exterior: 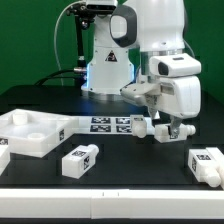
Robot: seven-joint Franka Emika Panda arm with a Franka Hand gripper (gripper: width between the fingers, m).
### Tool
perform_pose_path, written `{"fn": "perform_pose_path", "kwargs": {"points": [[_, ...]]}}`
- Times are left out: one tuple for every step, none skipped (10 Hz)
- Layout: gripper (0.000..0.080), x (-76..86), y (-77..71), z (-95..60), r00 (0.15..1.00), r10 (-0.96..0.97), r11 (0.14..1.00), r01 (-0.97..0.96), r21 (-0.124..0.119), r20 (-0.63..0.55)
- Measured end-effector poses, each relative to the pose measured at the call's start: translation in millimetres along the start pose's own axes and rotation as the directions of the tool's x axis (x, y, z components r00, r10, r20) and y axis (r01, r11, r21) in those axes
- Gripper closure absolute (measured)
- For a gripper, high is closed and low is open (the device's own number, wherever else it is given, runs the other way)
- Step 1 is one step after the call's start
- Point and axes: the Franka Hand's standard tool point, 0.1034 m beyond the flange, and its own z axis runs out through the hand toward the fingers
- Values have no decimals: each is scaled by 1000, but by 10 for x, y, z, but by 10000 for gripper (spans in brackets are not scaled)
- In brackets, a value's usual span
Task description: Assemble square table
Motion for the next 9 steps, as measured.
{"fn": "perform_pose_path", "kwargs": {"points": [[166,-128,133,-164,999,-3,1000,2,11,37],[154,-253,243,-290,998,-14,1000,12,27,67],[154,-338,337,-367,996,-10,999,7,37,86],[151,-316,320,-340,997,-9,999,6,35,81],[151,-316,309,-332,997,-9,999,6,38,80],[151,-319,311,-332,997,-8,999,5,38,80],[151,-346,302,-329,997,-9,999,6,39,81],[151,-542,255,-315,992,-93,994,88,70,83],[151,-803,282,-345,988,-124,989,115,95,94]]}}
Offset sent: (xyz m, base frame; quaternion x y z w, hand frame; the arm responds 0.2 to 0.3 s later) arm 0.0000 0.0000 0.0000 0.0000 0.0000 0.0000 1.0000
